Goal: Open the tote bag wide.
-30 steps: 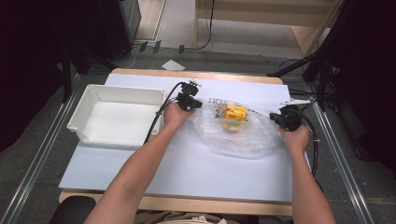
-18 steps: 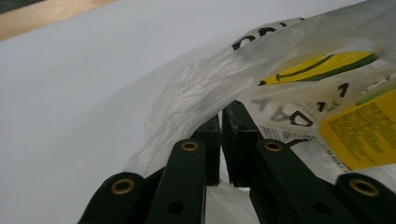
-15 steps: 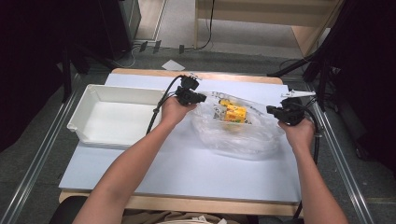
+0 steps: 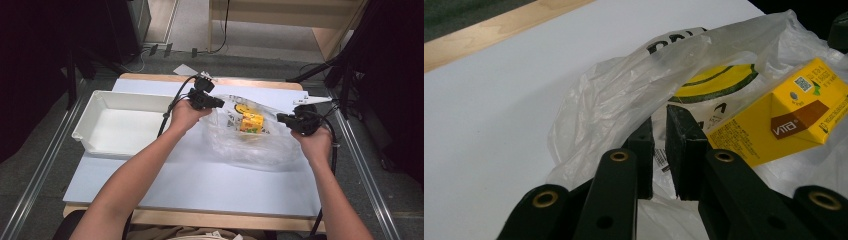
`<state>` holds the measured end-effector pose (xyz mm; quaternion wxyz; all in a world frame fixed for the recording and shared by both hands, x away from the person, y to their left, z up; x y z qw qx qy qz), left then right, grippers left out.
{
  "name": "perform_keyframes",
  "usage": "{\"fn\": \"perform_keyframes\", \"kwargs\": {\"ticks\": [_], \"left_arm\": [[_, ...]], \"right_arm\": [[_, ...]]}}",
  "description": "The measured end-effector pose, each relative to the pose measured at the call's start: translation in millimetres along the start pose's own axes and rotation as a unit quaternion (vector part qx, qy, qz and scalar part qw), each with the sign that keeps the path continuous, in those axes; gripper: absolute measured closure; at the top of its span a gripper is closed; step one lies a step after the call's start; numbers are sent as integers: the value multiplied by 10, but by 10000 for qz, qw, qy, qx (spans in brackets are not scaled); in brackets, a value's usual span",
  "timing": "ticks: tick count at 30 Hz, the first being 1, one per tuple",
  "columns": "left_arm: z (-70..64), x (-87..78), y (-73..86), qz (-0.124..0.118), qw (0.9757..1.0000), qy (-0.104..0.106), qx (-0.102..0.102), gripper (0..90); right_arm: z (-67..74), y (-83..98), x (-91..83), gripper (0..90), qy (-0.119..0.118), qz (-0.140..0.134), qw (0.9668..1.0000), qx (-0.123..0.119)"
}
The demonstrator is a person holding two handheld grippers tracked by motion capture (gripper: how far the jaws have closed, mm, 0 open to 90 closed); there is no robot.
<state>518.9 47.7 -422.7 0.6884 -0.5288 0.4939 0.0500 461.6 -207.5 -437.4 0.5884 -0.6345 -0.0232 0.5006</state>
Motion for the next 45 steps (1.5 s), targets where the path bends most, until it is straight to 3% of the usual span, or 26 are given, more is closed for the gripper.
{"fn": "perform_keyframes", "kwargs": {"ticks": [2,5,7,10,13,17,21,28,32,38,42,45], "left_arm": [[-4,-61,-41,-47,10000,56,2,808],[-43,-101,-76,18,9995,321,-8,781],[-75,-116,-85,36,9995,249,179,811],[-107,-129,-87,68,9993,292,241,900],[-132,-161,-112,26,9995,173,267,900],[-222,-208,-142,-43,9993,245,280,900],[-298,-149,-108,30,9994,244,263,900],[-339,57,149,192,9996,193,103,900],[-330,167,276,310,9994,108,107,900],[-306,369,435,442,9989,-70,168,900],[-222,505,508,550,9981,-242,104,900],[-141,567,548,628,9971,-394,179,900]], "right_arm": [[36,-22,12,900,-38,5,10000,0],[91,-62,6,900,-86,12,10000,-40],[124,-97,7,900,-93,4,9999,-79],[158,-140,10,900,-111,-32,9999,-97],[200,-172,4,900,-141,-85,9998,-106],[258,-210,-18,900,-157,-125,9996,-189],[272,-195,-34,900,-143,-151,9996,-172],[287,20,-5,900,-132,-103,9998,-46],[276,194,77,900,-93,36,9999,-39],[144,407,239,900,-58,125,9997,184],[35,531,358,900,27,245,9992,324],[-28,609,416,900,115,365,9986,367]]}}
Point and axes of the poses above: each handheld gripper's, and its own axes: x roughly forward along the jaws, y roughly out of its underside, z roughly to its left, the point moved 7 cm from there along x, roughly forward along the jaws, and after that the axes turned 11 degrees about -y, right-handed, at the moved point
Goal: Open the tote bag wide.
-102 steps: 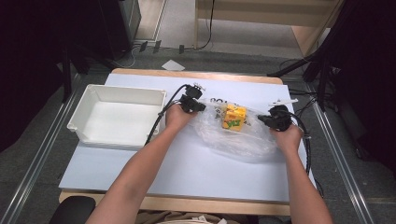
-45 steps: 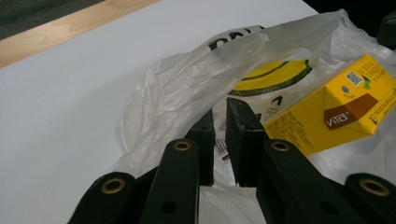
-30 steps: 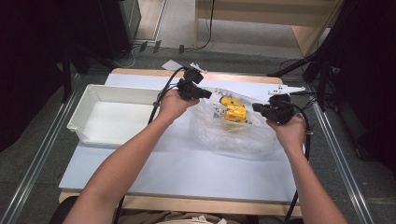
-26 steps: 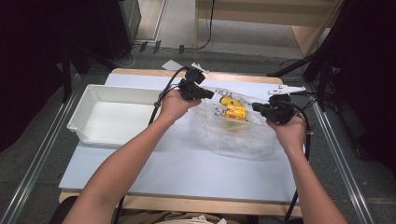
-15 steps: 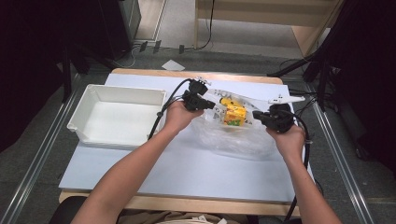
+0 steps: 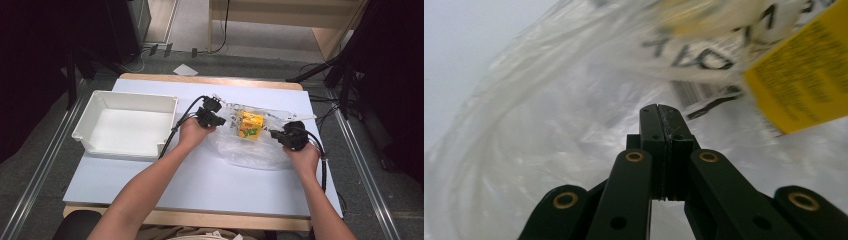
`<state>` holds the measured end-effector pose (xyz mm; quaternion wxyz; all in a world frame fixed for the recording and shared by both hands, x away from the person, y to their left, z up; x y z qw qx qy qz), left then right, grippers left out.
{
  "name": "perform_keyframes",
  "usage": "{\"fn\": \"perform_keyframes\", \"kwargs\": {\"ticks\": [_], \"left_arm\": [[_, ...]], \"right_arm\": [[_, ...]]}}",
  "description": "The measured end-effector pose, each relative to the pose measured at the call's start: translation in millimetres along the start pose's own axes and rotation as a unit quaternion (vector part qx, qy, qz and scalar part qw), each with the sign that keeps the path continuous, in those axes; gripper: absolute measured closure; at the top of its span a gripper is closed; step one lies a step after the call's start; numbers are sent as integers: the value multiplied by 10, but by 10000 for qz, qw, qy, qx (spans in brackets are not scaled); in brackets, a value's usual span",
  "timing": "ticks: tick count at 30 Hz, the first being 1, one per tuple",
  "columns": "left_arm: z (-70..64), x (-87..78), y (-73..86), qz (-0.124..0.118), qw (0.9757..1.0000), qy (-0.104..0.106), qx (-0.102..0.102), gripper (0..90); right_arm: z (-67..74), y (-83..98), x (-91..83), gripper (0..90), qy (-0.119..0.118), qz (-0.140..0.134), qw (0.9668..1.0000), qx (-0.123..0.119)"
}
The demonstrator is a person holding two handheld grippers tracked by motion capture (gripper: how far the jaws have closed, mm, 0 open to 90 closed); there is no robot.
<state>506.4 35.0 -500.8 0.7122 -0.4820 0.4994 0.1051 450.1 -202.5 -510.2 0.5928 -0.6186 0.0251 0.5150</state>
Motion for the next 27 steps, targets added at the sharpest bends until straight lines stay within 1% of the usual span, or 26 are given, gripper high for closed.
{"fn": "perform_keyframes", "kwargs": {"ticks": [1,2,3,4,5,7,8,9,10,13,14,16,17,19,24,27], "left_arm": [[39,20,8,13,10000,-36,-70,900],[39,20,8,13,10000,-36,-70,900],[127,64,44,133,9997,-111,-172,900],[164,84,64,172,9995,-175,-191,900],[194,95,82,202,9994,-178,-219,900],[242,93,87,179,9989,-205,-385,900],[259,93,88,181,9987,-239,-409,900],[278,94,86,164,9985,-306,-424,900],[302,94,87,166,9982,-347,-450,900],[384,82,103,194,9970,-439,-605,900],[405,78,108,194,9966,-470,-649,900],[419,76,112,196,9961,-497,-702,900],[424,77,110,205,9958,-528,-726,900],[429,84,102,217,9947,-567,-834,900],[470,87,100,187,9937,-722,-832,900],[467,92,97,160,9935,-807,-786,900]], "right_arm": [[-25,20,10,900,43,43,10000,-22],[-50,40,15,900,93,86,9999,-8],[-79,60,16,900,135,125,9998,-13],[-107,81,13,900,201,165,9997,12],[-138,104,12,900,251,186,9995,33],[-194,159,2,900,309,230,9992,95],[-217,183,-5,900,297,234,9992,143],[-235,196,-19,900,273,183,9993,171],[-257,206,-35,900,306,170,9992,180],[-330,251,-98,900,446,169,9989,15],[-359,271,-124,900,458,134,9989,17],[-424,310,-183,900,502,107,9986,129],[-462,329,-214,900,558,96,9983,146],[-535,364,-270,900,628,43,9977,268],[-689,443,-394,900,831,-5,9956,437],[-772,487,-461,900,870,-67,9947,542]]}}
Point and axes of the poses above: each handheld gripper's, and its own axes: x roughly forward along the jaws, y roughly out of its underside, z roughly to its left, the point moved 7 cm from there along x, roughly forward along the jaws, and after that the axes turned 11 degrees about -y, right-handed, at the moved point
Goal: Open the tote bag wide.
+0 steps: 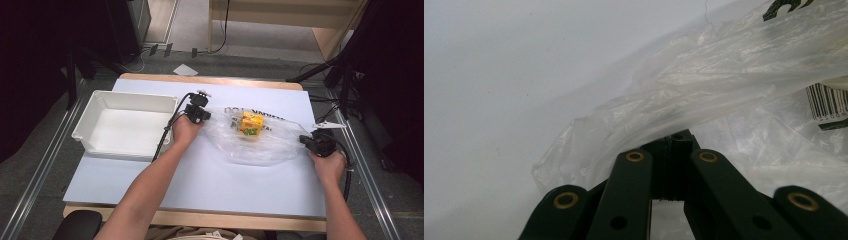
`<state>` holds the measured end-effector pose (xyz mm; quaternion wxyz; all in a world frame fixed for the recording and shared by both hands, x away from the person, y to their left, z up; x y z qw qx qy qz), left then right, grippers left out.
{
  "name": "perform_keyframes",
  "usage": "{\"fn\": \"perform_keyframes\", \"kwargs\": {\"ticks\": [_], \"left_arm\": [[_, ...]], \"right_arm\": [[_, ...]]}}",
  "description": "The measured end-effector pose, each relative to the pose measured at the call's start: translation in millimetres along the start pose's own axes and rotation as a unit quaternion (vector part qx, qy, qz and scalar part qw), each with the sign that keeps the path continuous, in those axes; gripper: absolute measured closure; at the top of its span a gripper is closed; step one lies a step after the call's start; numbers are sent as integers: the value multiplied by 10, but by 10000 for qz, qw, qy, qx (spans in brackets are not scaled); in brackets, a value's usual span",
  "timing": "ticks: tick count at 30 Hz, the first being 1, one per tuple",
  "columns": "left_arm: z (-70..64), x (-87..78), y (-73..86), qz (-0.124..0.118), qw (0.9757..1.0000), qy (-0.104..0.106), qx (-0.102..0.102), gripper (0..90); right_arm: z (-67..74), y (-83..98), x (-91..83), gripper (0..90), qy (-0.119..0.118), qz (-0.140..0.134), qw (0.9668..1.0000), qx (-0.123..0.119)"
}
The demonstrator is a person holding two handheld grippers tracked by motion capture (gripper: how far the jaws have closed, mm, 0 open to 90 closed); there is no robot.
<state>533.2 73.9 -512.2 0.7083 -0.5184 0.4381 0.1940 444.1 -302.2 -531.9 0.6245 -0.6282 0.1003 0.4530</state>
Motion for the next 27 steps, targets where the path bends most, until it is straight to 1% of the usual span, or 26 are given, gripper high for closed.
{"fn": "perform_keyframes", "kwargs": {"ticks": [3,4,5,6,7,8,11,12,13,14,15,16,17,18,20,21,23,26,27], "left_arm": [[5,2,1,-20,10000,-21,6,900],[9,4,0,-28,10000,-21,-10,900],[20,5,-1,-28,10000,-55,-13,900],[20,5,-1,-28,10000,-55,-13,900],[27,7,-1,-27,9999,-92,-60,900],[28,8,-2,-31,9999,-93,-79,900],[35,8,-5,3,9998,-75,-157,900],[34,8,-9,6,9998,-71,-183,900],[35,7,-9,3,9998,-71,-173,900],[32,2,-11,39,9998,-10,-210,900],[29,-10,-18,42,9998,49,-204,900],[29,-10,-18,42,9998,49,-204,900],[25,-56,-51,-64,9997,80,-235,900],[13,-80,-65,-84,9995,140,-286,900],[-23,-132,-99,-153,9991,259,-306,900],[-48,-161,-117,-178,9989,315,-312,873],[-89,-232,-151,-261,9987,369,-247,853],[-116,-346,-198,-356,9984,435,-108,858],[-119,-385,-216,-415,9981,435,-111,851]], "right_arm": [[-76,21,-39,900,111,-19,9999,119],[-91,22,-41,900,103,-36,9998,163],[-110,24,-50,900,250,-13,9996,122],[-110,24,-50,900,250,-13,9996,122],[-149,28,-60,900,314,-20,9994,110],[-166,33,-66,900,283,-41,9994,186],[-188,40,-79,900,296,-64,9993,231],[-183,38,-79,900,284,-56,9992,286],[-171,27,-76,900,251,-35,9990,370],[-152,17,-77,900,200,6,9990,406],[-126,3,-76,900,134,3,9992,385],[-100,-14,-82,900,76,-30,9993,371],[-75,-33,-88,900,14,-67,9992,382],[-55,-54,-94,900,-63,-101,9993,367],[-9,-102,-109,900,-152,-144,9992,347],[16,-128,-121,900,-202,-172,9991,340],[74,-184,-153,900,-270,-236,9990,284],[183,-263,-181,900,-387,-267,9988,145],[223,-288,-189,900,-440,-264,9986,86]]}}
Point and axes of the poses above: each handheld gripper's, and its own axes: x roughly forward along the jaws, y roughly out of its underside, z roughly to its left, the point moved 7 cm from there along x, roughly forward along the jaws, and after that the axes turned 11 degrees about -y, right-handed, at the moved point
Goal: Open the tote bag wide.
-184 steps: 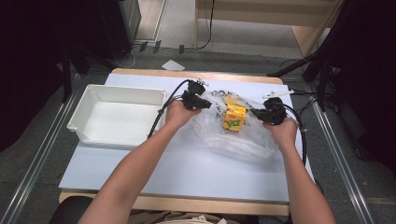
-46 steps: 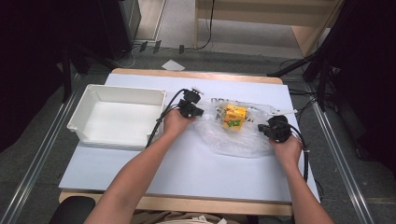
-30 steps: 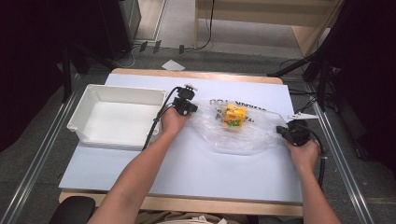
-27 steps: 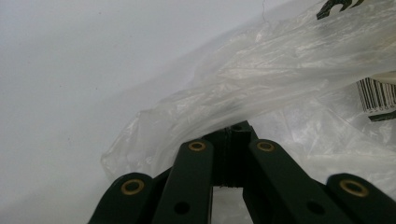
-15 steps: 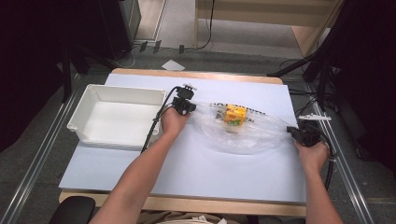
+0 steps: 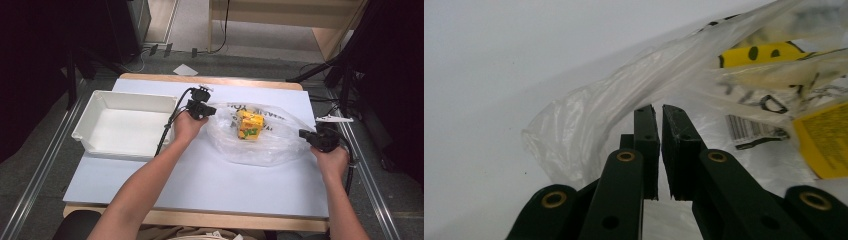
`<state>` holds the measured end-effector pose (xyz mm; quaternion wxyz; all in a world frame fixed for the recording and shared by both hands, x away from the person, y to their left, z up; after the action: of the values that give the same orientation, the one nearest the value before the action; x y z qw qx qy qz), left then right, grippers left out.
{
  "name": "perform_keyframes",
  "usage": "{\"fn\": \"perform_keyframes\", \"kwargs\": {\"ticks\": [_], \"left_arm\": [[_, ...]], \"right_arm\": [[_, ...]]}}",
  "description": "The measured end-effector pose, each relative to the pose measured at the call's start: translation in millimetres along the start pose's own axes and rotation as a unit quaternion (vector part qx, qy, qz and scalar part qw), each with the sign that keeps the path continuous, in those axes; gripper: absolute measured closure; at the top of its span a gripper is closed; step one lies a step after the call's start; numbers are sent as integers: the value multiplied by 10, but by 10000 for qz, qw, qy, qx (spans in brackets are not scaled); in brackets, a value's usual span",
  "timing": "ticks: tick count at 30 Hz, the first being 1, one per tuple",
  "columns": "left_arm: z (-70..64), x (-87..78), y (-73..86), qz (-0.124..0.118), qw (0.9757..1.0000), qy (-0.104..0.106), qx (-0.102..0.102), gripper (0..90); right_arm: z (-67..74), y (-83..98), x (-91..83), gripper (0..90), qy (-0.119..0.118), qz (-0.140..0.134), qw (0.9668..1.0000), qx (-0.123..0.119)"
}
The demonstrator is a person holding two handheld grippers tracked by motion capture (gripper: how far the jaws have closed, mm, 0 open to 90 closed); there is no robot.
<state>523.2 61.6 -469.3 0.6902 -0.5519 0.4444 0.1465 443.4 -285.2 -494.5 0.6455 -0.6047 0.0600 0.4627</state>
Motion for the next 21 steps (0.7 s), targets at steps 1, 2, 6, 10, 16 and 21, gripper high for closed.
{"fn": "perform_keyframes", "kwargs": {"ticks": [1,2,6,10,16,21], "left_arm": [[-1,-36,-18,-45,10000,27,21,845],[1,-70,-35,-63,10000,51,17,828],[-22,-198,-86,-126,9996,205,141,868],[-79,-307,-125,-123,9988,384,265,900],[-230,-480,-191,-237,9974,539,421,900],[-466,-494,-150,-235,9958,764,458,900]], "right_arm": [[44,-29,-4,900,-32,-3,10000,-40],[84,-58,-6,900,-59,-9,9999,-107],[238,-181,-13,900,-184,-31,9995,-271],[398,-318,-4,900,-324,-48,9986,-427],[600,-519,74,900,-530,-10,9964,-668],[690,-659,246,900,-630,57,9946,-817]]}}
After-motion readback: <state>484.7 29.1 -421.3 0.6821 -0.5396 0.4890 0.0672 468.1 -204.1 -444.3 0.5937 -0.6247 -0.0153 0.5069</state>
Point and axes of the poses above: each handheld gripper's, and its own axes: x roughly forward along the jaws, y roughly out of its underside, z roughly to its left, the point moved 7 cm from there along x, roughly forward along the jaws, and after that the axes turned 11 degrees about -y, right-handed, at the moved point
